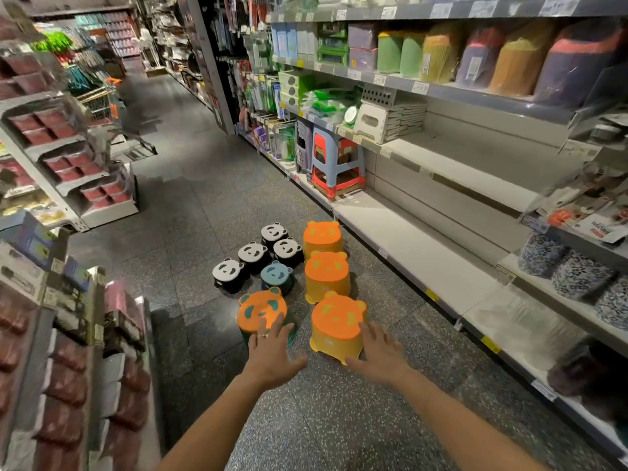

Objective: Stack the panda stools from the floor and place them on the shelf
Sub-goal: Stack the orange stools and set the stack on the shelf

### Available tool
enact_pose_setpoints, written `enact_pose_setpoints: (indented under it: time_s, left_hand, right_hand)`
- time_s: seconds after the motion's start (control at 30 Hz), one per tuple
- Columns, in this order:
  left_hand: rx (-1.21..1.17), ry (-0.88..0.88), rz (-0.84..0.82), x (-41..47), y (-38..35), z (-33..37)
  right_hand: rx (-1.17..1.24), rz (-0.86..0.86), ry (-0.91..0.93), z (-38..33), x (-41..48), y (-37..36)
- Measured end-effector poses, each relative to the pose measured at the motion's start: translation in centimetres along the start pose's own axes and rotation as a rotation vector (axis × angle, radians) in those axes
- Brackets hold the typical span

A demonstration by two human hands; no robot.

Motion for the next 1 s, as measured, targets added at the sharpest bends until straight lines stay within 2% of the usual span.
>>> enact_pose_setpoints:
  time_s: [0.13,0.37,0.63,0.77,1.0]
  left_hand:
    - [0.021,-0.013,-0.048,3.9,-1.8,-0.8]
    - [0.014,-0.05,-0.055,16.0,-6.6,-4.1]
    - [-0.009,-0.083,-0.169,35.2,-17.7,-10.3]
    - [0.068,-0.15,-0.23,44.4,-22.9,-13.3]
    - [0.072,-0.172,-0.244,57.0,-30.1,-15.6]
  right_hand:
    - [0.028,-0.011,-0.017,0.9,4.0,-0.9]
    - [0.011,0.103,-0.069,3.0,14.9,-2.9]
    - [0.017,0.033,-0.217,8.8,33.4,-9.3]
    - [0.065,0.067,-0.288,11.6,42.3,-11.5]
    - [0.148,0.079,-0.366,17.3,53.1,-16.6]
Point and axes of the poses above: each hand's wrist, its own x-axis towards the middle knuckle, its own y-axis out of the back of the hand, z = x × y, the point moved 10 cm from there along x, towards the middle knuckle, and after that the axes turned 2 degrees about -y, right-handed, at the moved point
